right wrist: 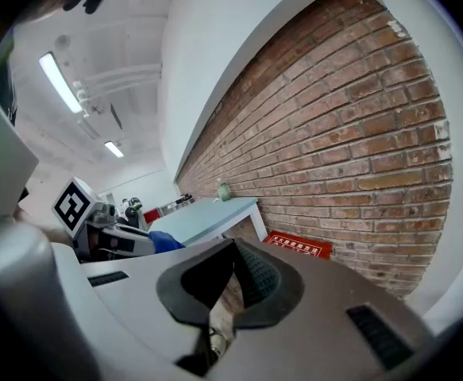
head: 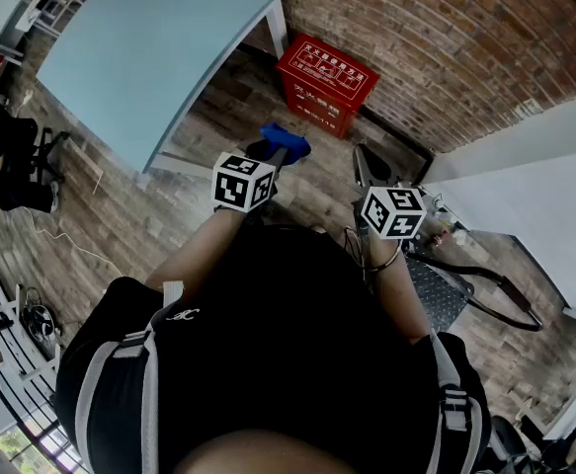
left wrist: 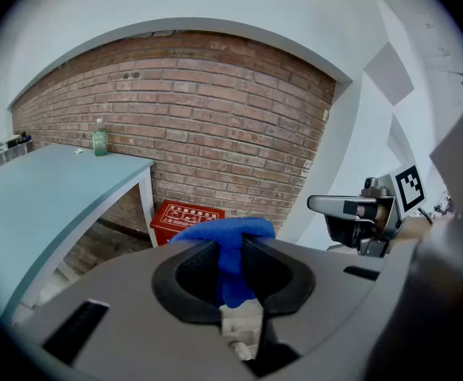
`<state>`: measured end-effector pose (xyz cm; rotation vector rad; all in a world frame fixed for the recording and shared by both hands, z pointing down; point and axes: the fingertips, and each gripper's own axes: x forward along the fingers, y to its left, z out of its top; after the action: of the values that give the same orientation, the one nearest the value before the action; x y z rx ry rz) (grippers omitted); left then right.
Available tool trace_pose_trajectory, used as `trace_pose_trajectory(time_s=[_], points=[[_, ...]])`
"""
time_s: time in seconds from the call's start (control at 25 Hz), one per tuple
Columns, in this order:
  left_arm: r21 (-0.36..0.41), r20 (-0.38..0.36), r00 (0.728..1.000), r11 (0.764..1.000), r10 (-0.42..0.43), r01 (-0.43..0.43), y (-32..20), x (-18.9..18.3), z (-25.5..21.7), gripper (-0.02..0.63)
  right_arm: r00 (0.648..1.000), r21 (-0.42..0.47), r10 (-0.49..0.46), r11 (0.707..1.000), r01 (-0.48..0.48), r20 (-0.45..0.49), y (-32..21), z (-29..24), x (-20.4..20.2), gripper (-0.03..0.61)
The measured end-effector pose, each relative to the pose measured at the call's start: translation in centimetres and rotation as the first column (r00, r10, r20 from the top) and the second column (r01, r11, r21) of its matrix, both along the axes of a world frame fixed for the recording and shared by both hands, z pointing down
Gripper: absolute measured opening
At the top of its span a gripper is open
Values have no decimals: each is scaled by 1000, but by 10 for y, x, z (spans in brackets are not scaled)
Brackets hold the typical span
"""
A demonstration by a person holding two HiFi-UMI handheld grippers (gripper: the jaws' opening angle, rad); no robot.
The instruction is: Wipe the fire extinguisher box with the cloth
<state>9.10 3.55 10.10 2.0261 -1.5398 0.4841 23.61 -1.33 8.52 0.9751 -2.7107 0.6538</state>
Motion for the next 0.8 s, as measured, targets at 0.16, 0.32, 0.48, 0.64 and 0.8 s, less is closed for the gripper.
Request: trace_pose_trajectory(time_s=[0.16, 0.32, 0.48, 0.64, 0.8], points=[[17, -13, 1000, 1000, 3, -3, -16, -26, 0, 72, 999, 7, 42, 999, -42, 11, -22, -4, -21, 15], [22, -28, 999, 999, 36, -36, -40, -70, 6, 72, 997, 17, 72, 997, -72, -17, -42, -2, -62, 15], [36, -12, 994, 993, 112, -111, -64, -123, 15, 72, 990, 2, 137, 991, -137, -43, -57, 5, -114, 15], [27, -39, 978, 979, 203, -202, -88, -173, 21, 71, 975, -10, 215, 976, -215, -51, -72, 0, -172, 15], [1, -51, 954, 956, 294, -294, -108, -205, 31, 72, 949, -33, 309, 950, -311, -61, -89, -3, -201, 15]])
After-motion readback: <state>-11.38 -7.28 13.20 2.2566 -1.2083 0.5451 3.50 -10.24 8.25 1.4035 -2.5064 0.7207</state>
